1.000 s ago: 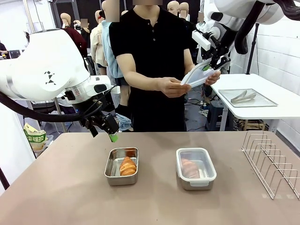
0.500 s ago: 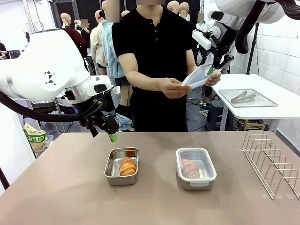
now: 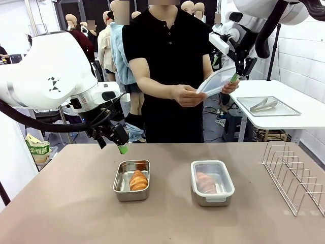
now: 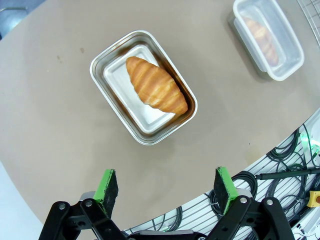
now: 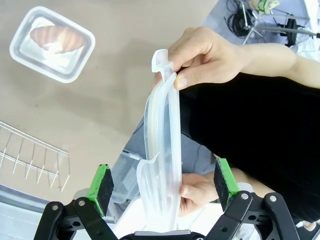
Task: Place the bread in airtight containers.
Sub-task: Release when the human grabs the Airtight Container lid.
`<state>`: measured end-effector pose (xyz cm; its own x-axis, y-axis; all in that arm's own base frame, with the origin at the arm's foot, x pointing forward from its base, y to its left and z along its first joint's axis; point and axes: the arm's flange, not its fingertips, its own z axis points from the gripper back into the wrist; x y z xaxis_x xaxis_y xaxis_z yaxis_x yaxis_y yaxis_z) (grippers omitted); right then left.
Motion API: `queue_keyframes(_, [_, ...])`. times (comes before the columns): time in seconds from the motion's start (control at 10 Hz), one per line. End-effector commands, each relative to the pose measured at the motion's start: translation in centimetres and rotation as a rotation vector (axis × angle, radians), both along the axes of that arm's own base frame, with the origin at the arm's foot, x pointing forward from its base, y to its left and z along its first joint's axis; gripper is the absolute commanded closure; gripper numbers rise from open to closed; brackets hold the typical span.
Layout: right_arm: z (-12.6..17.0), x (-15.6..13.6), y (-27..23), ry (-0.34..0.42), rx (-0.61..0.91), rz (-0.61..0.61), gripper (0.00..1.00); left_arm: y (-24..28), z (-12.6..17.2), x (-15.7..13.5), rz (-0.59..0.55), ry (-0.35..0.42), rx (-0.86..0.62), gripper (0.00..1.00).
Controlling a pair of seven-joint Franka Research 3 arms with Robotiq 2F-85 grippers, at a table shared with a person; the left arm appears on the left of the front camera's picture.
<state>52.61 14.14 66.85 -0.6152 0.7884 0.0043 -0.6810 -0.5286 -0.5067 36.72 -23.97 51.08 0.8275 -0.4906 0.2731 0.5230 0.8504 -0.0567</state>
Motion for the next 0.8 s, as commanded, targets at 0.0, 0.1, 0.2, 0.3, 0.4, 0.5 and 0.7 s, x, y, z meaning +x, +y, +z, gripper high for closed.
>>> queue_keyframes(0.0, [0.1, -0.06, 0.13, 0.018, -0.023, -0.014, 0.0, 0.05, 0.04, 0.06, 0.001, 0.0, -0.003, 0.0])
queue_keyframes(0.1, [-0.1, 0.33, 0.6, 0.054, -0.048, 0.003, 0.0, 0.05, 0.04, 0.06, 0.001, 0.0, -0.003, 0.0])
queue_keyframes(0.2, [-0.06, -0.02, 0.0, 0.004, -0.002, 0.001, 0.0, 0.05, 0.04, 0.06, 0.001, 0.0, -0.003, 0.0])
queue_keyframes(0.3, [-0.06, -0.02, 0.0, 0.004, -0.002, 0.001, 0.0, 0.05, 0.04, 0.06, 0.001, 0.0, -0.003, 0.0])
queue_keyframes(0.4, [-0.06, -0.02, 0.0, 0.004, -0.002, 0.001, 0.0, 0.05, 0.04, 0.06, 0.001, 0.0, -0.003, 0.0])
queue_keyframes(0.5, [-0.06, -0.02, 0.0, 0.004, -0.002, 0.001, 0.0, 0.05, 0.04, 0.06, 0.001, 0.0, -0.003, 0.0])
queue_keyframes(0.7, [-0.06, -0.02, 0.0, 0.004, -0.002, 0.001, 0.0, 0.05, 0.04, 0.06, 0.001, 0.0, -0.003, 0.0])
